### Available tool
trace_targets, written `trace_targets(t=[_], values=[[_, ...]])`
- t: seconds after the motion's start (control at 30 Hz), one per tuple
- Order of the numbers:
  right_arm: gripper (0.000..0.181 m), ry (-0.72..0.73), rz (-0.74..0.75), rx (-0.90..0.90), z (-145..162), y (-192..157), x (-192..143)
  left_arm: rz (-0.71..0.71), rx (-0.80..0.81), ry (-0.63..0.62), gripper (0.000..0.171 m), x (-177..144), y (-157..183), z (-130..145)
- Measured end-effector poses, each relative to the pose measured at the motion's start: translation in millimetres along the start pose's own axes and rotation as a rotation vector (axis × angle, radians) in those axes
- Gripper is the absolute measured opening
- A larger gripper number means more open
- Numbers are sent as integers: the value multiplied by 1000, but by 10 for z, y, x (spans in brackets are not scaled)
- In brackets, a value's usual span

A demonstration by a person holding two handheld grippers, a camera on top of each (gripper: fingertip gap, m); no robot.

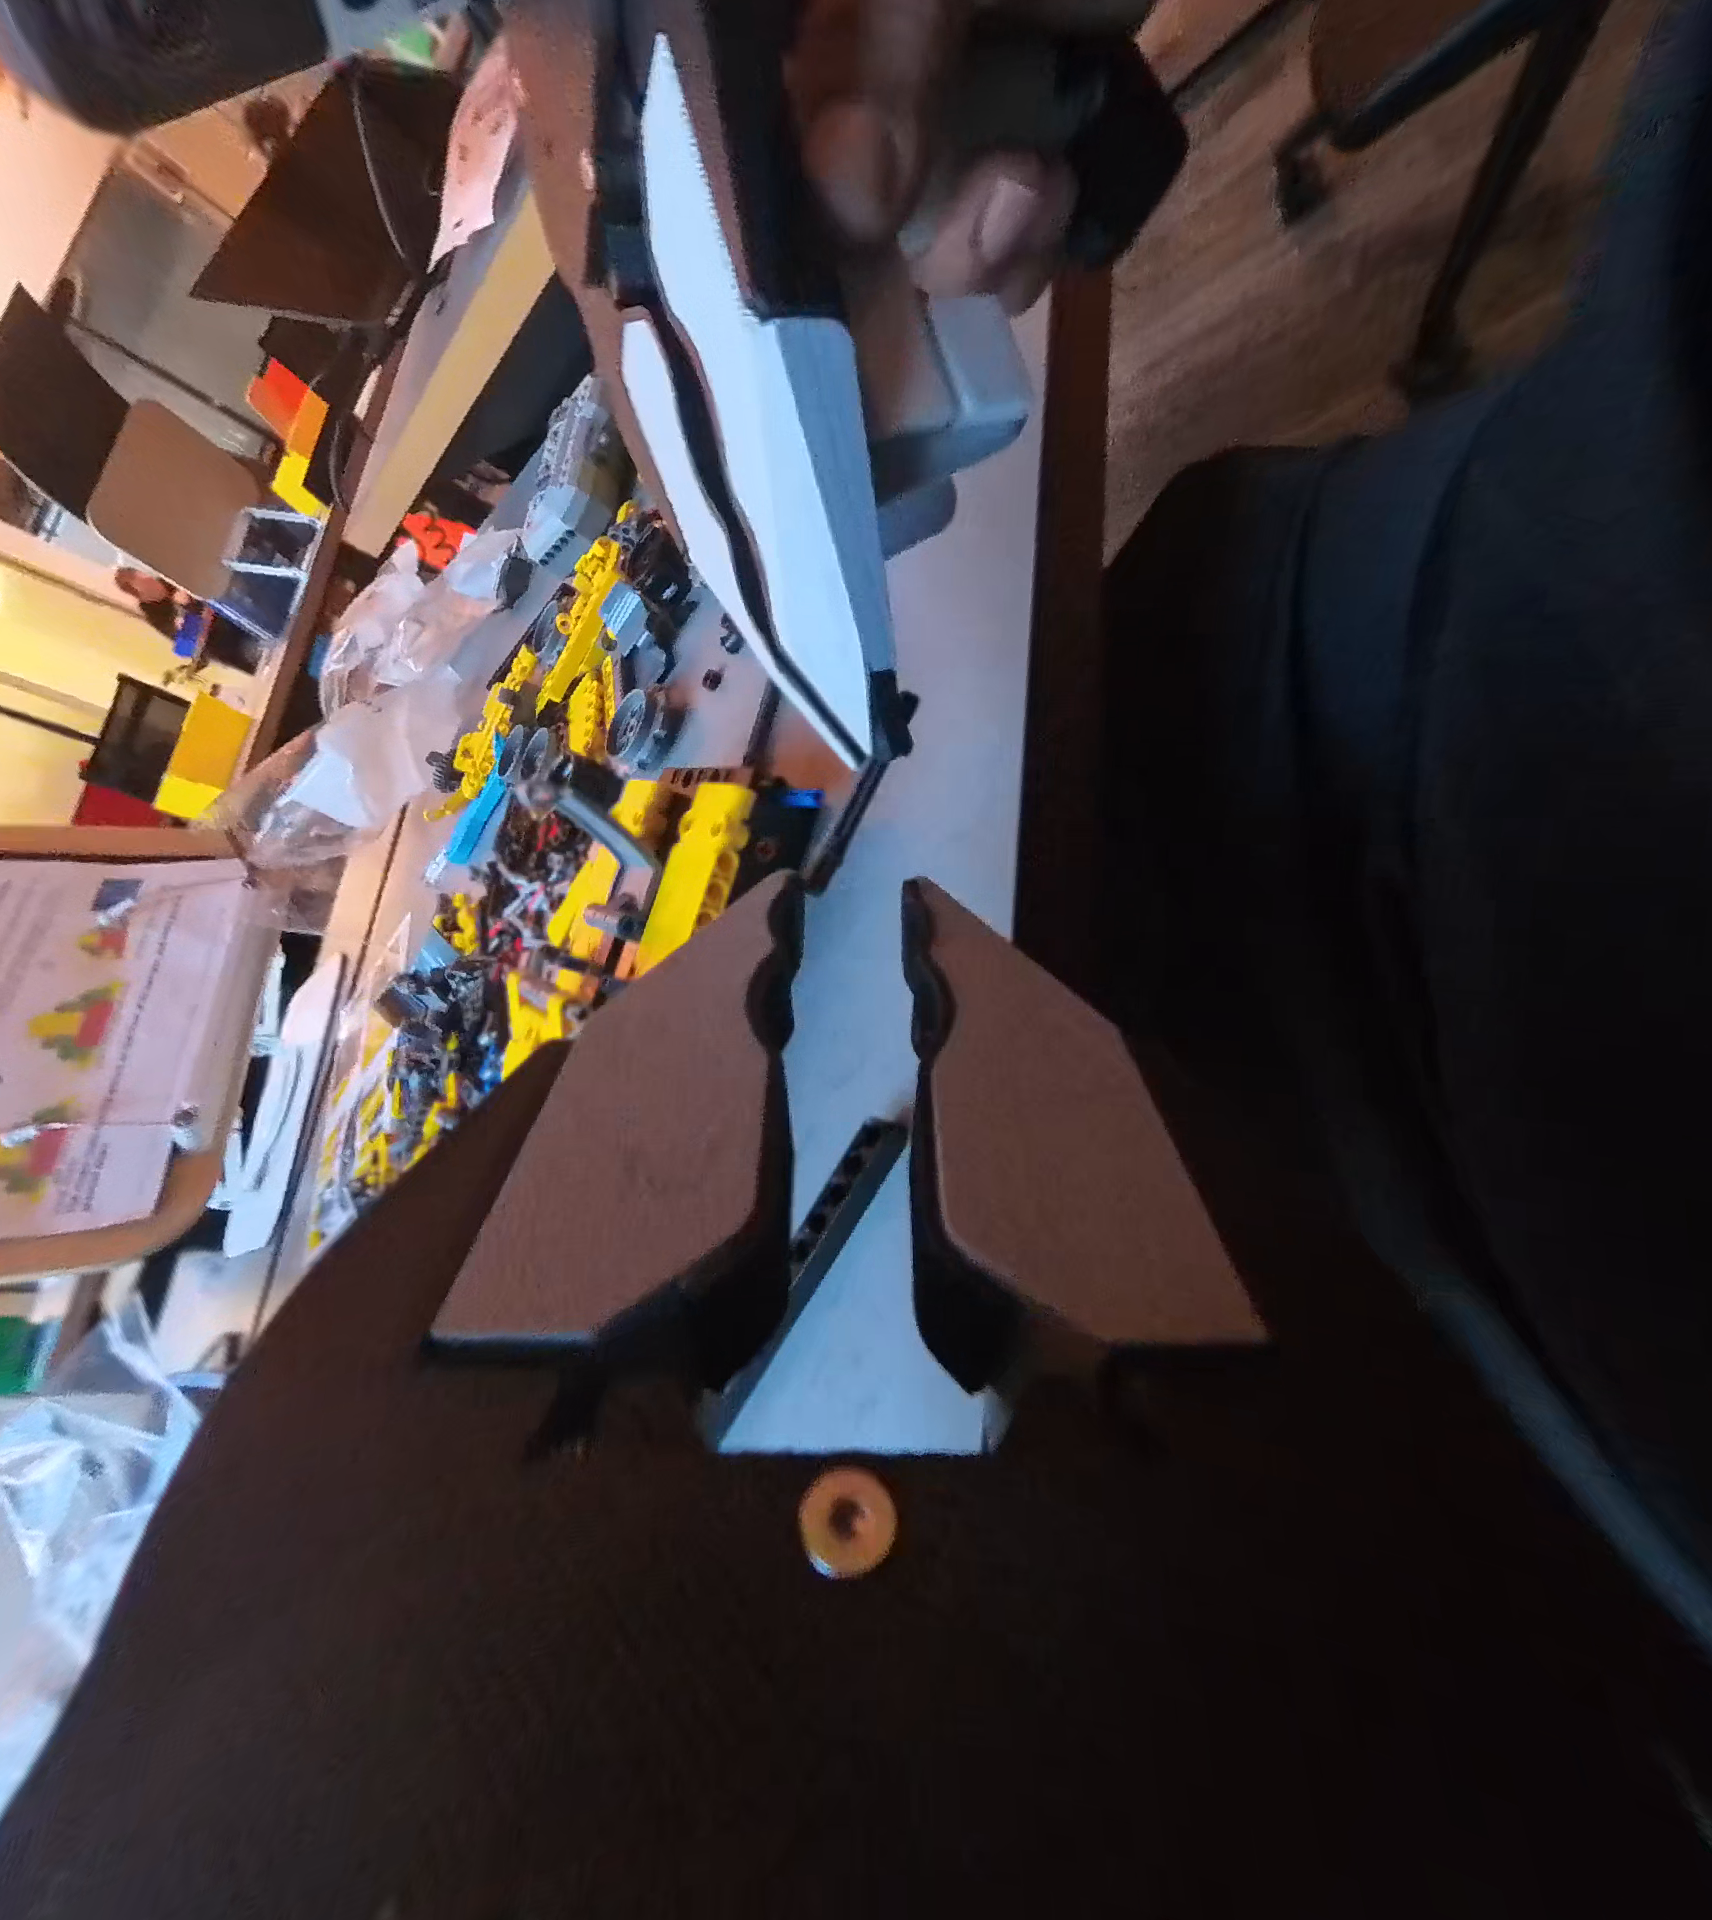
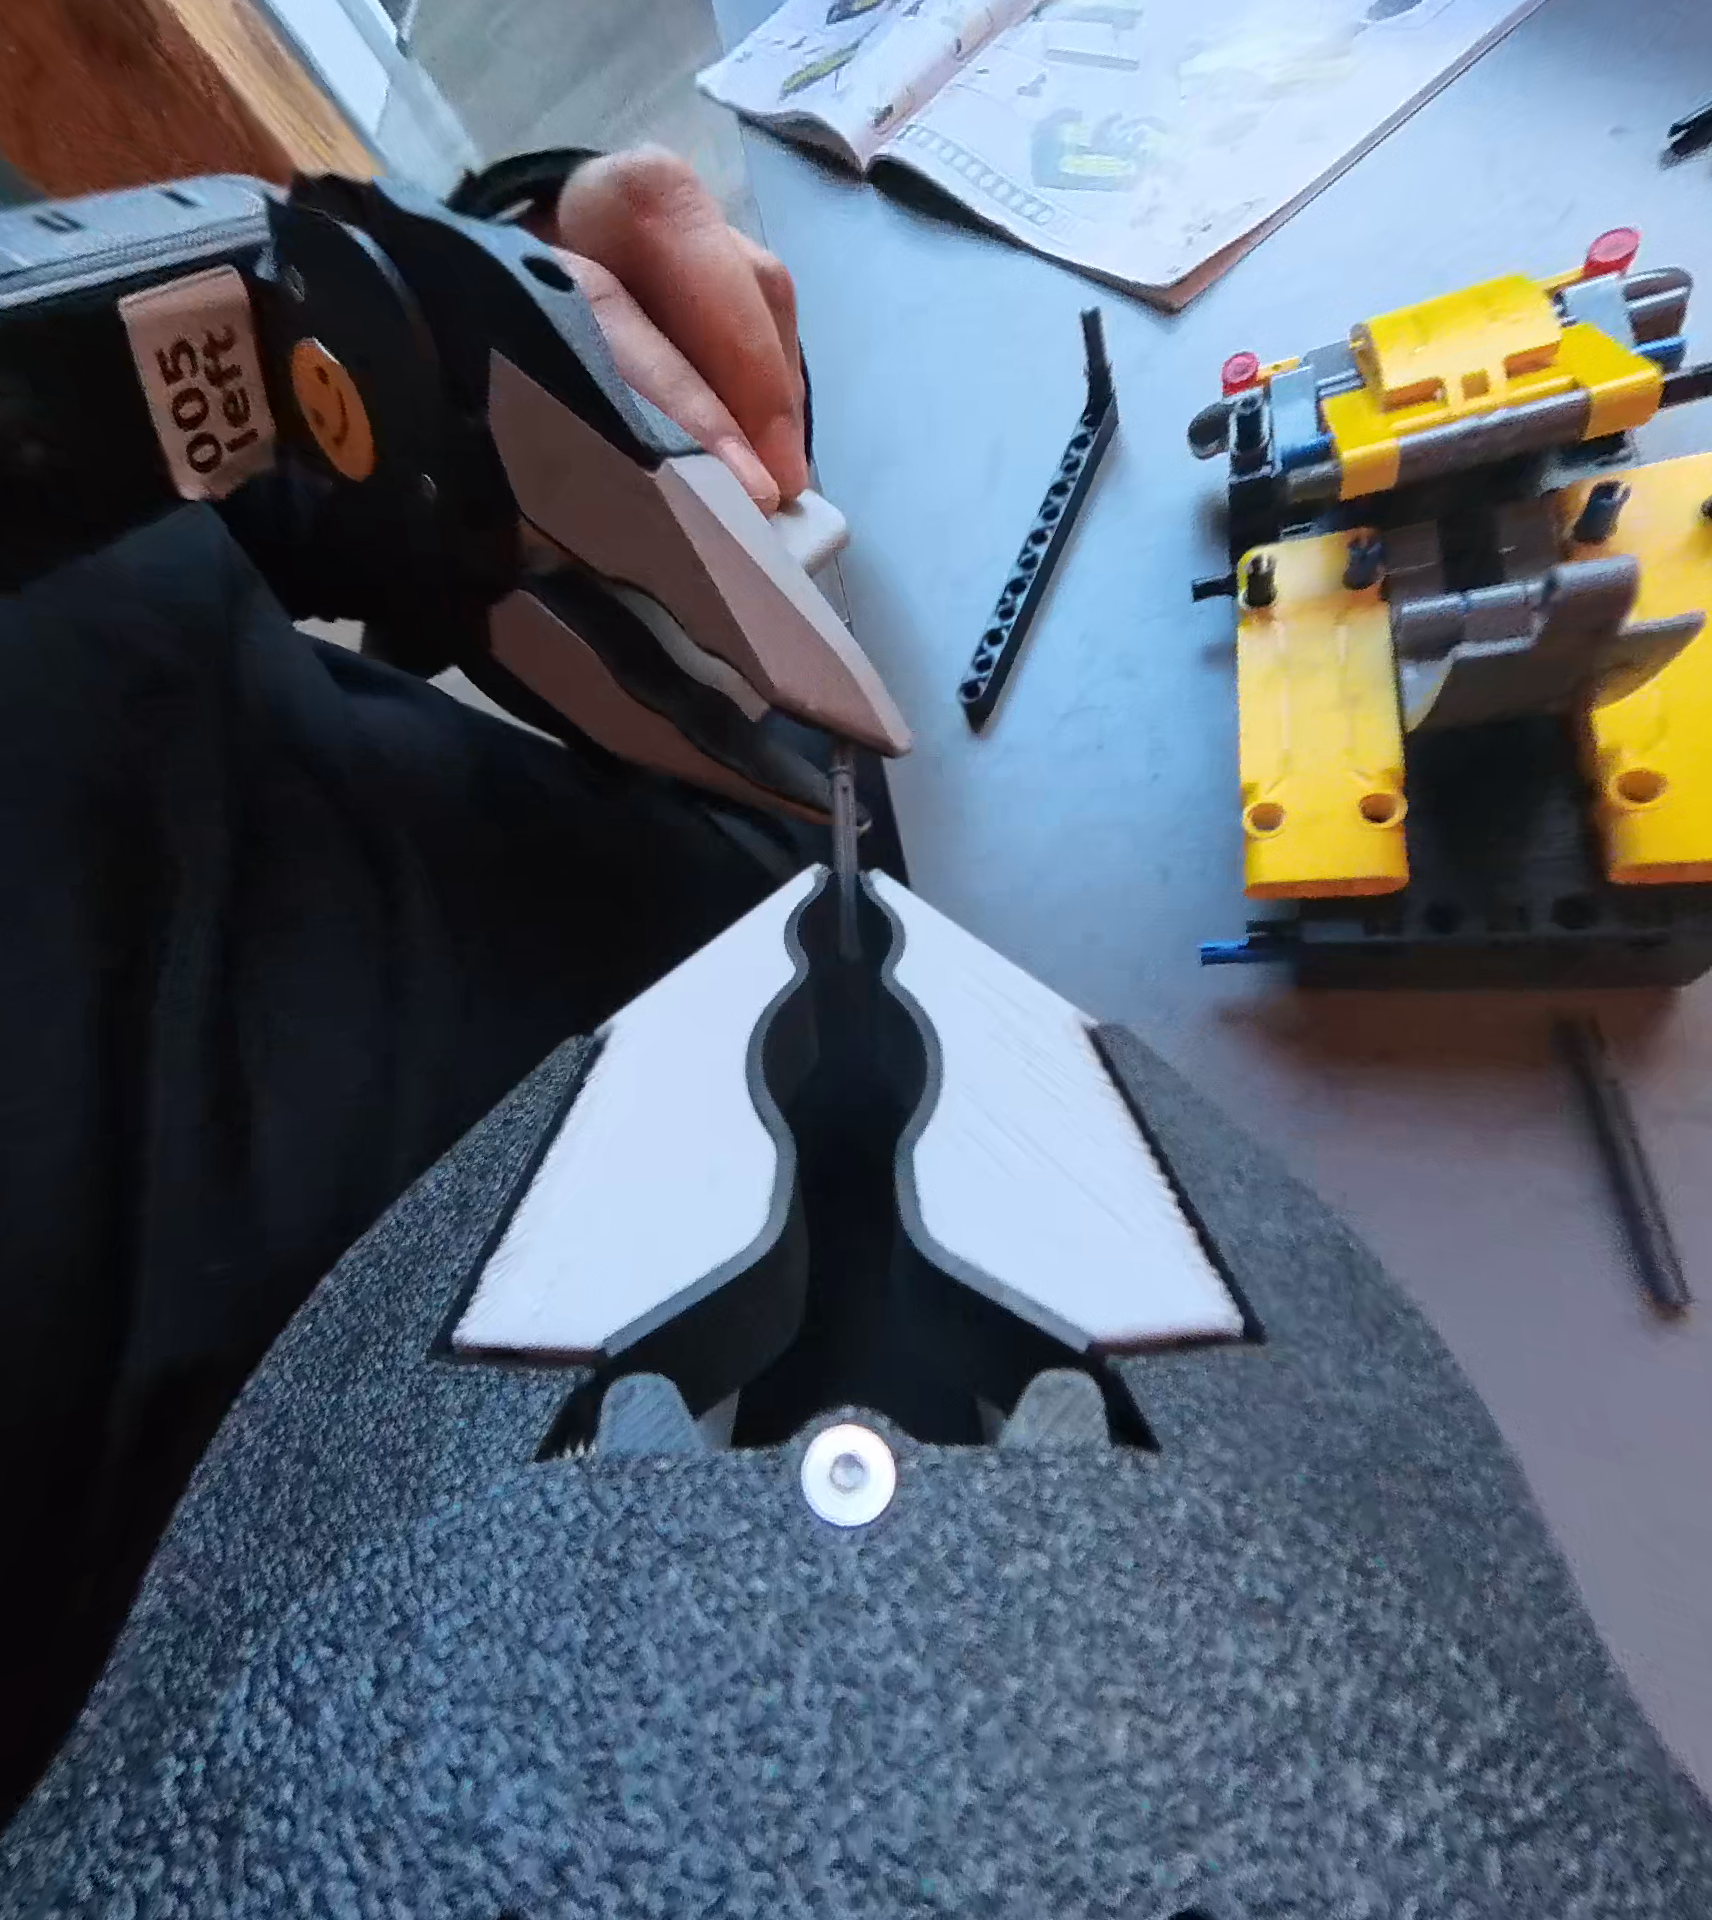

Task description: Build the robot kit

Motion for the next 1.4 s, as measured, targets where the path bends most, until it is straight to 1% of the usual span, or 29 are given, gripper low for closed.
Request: trace_targets(t=[0.03,0.1,0.2,0.27,0.33,0.4,0.43,0.47,0.53,0.57,0.63,0.7,0.73,0.77,0.8,0.9,0.97,1.1,1.23,1.33,1.4], values=[[4,-5,7,-1,28,-9,0,-7,23,-6,14,6,20,-29],[3,-1,7,1,64,-35,-16,-34,56,-11,3,12,26,-77],[4,51,17,21,54,-22,-98,-20,52,-42,1,58,54,-89],[3,101,62,16,33,27,-172,-9,-16,-45,0,93,24,-119],[4,170,104,-10,7,59,-269,24,-121,-25,0,118,-23,-150],[14,242,135,3,1,114,-385,45,-230,1,0,132,-96,-142],[19,274,113,7,0,95,-433,62,-265,14,0,131,-113,-135],[20,304,82,5,-3,54,-474,75,-286,35,1,120,-125,-143],[21,338,64,-13,-3,3,-521,105,-294,111,1,67,-119,-230],[21,341,71,-33,-2,-21,-523,105,-297,128,0,55,-125,-256],[20,335,109,-77,-9,-54,-507,103,-287,121,0,77,-122,-269],[20,298,147,-104,4,-60,-461,106,-274,150,0,74,-107,-330],[18,290,171,-113,6,-48,-448,116,-262,162,0,70,-86,-362],[9,283,175,-126,12,-60,-434,108,-252,160,0,79,-84,-369],[5,279,177,-133,16,-69,-423,102,-245,152,0,94,-85,-361],[5,261,181,-127,40,-49,-398,109,-264,151,1,116,-90,-336],[5,277,179,-114,35,-32,-403,110,-289,161,1,121,-97,-331],[4,288,164,-123,29,-48,-384,105,-276,161,1,121,-69,-327],[4,277,201,-154,2,-18,-335,122,-360,164,1,118,-62,-261],[4,297,282,-174,-24,110,-396,174,-449,162,21,89,-54,-195],[4,323,321,-169,-41,222,-490,194,-512,160,28,60,-58,-126]])
Point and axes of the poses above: each gripper's, where its closed fingertips meet, x out along the fingers, z out of its underside, y = z × x across the jaws, the point moved 1 cm from there along -x, back along the fingers, and after that the axes turned 12 degrees about -y, right-handed, at the moved point
